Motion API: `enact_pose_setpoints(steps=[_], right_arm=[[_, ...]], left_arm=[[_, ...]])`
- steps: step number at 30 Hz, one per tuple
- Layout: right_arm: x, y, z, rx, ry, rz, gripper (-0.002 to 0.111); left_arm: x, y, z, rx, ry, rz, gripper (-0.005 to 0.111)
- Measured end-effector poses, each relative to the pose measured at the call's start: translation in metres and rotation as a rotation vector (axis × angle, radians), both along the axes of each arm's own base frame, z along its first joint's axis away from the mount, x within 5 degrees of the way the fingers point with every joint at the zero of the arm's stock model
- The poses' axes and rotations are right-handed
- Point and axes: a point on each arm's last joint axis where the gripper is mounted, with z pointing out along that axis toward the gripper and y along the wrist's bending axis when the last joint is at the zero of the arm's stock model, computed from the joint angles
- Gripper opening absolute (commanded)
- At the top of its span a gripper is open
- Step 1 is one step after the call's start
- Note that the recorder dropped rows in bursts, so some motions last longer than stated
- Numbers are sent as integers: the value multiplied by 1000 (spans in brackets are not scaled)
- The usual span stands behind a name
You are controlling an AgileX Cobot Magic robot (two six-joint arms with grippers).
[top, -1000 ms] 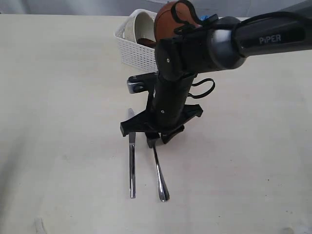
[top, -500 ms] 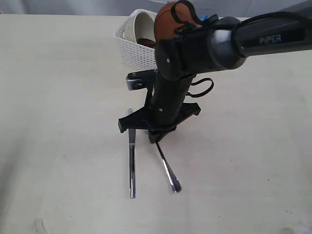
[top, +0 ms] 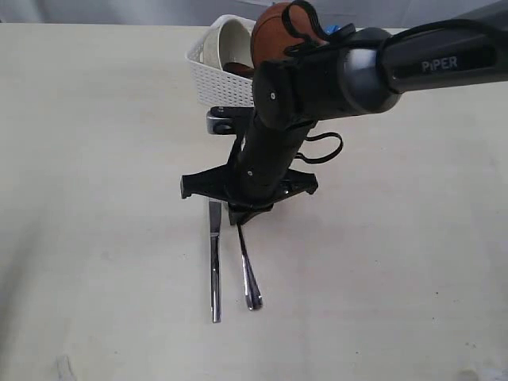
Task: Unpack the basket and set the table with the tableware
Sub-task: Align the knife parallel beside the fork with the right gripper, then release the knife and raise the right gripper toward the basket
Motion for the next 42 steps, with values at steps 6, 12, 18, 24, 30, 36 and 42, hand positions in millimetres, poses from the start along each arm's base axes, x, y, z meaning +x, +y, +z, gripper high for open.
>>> enact_pose_setpoints(steps=[6,12,18,24,30,36,42], right_arm=[[1,1,0,13,-2,-42,0],[1,1,0,12,2,-47,3],[0,0,0,7,10,-48,44],[0,0,12,-1,6,-27,44],[17,6,75,-22,-120,59,44],[50,-8,130,-22,-177,27,44],[97,-40,156,-41,-222,-19,44]], left_arm=[[0,0,0,0,0,0,0],[0,0,0,0,0,0,0],[0,0,0,0,0,0,0],[0,0,0,0,0,0,0],[0,0,0,0,0,0,0],[0,0,0,0,0,0,0],[0,0,0,0,0,0,0]])
